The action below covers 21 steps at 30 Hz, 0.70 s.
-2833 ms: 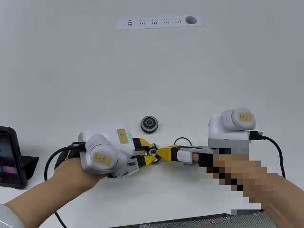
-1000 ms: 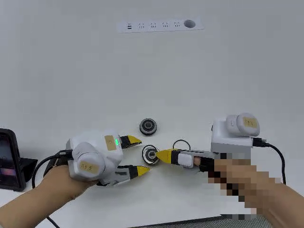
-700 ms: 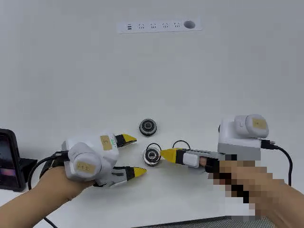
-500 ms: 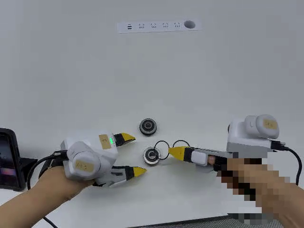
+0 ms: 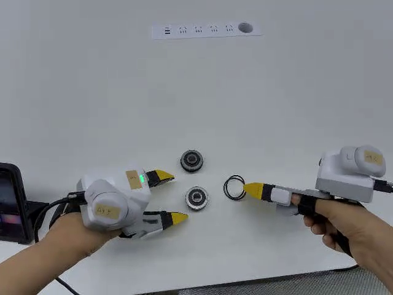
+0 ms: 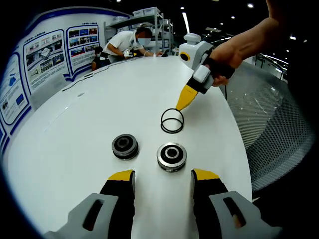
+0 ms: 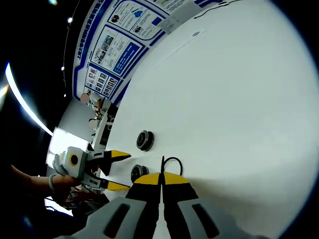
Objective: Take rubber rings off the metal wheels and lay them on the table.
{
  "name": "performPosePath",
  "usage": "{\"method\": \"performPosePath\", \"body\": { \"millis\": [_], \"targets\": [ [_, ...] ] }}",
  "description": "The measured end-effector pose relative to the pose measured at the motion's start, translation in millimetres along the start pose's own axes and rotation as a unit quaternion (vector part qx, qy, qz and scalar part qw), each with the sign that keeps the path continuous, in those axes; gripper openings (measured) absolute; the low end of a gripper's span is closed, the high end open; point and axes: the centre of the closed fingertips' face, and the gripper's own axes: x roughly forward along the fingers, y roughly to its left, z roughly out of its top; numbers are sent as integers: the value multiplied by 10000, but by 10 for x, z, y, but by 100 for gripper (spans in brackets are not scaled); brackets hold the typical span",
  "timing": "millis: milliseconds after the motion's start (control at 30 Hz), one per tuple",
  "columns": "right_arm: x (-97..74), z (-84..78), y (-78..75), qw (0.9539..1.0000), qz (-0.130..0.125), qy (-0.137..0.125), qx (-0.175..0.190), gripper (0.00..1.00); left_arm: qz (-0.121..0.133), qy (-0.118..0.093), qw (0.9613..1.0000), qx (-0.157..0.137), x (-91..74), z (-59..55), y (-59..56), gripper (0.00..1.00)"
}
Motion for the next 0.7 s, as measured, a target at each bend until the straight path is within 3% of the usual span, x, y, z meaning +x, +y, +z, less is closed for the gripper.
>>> {"method": "performPosePath", "body": {
  "millis": [300, 567, 700],
  "targets": [
    [11, -36, -63, 9982, -291, 174, -505, 11, -3, -5, 10000, 2, -4, 9, 0, 46],
    [-18, -44, -62, 9915, -486, 393, -1141, 15, 6, -13, 10000, -6, -10, 14, 10, 45],
    [-28, -48, -80, 9847, -595, 515, -1556, 17, 16, -21, 10000, -15, -13, 22, 14, 45]
  ]
}}
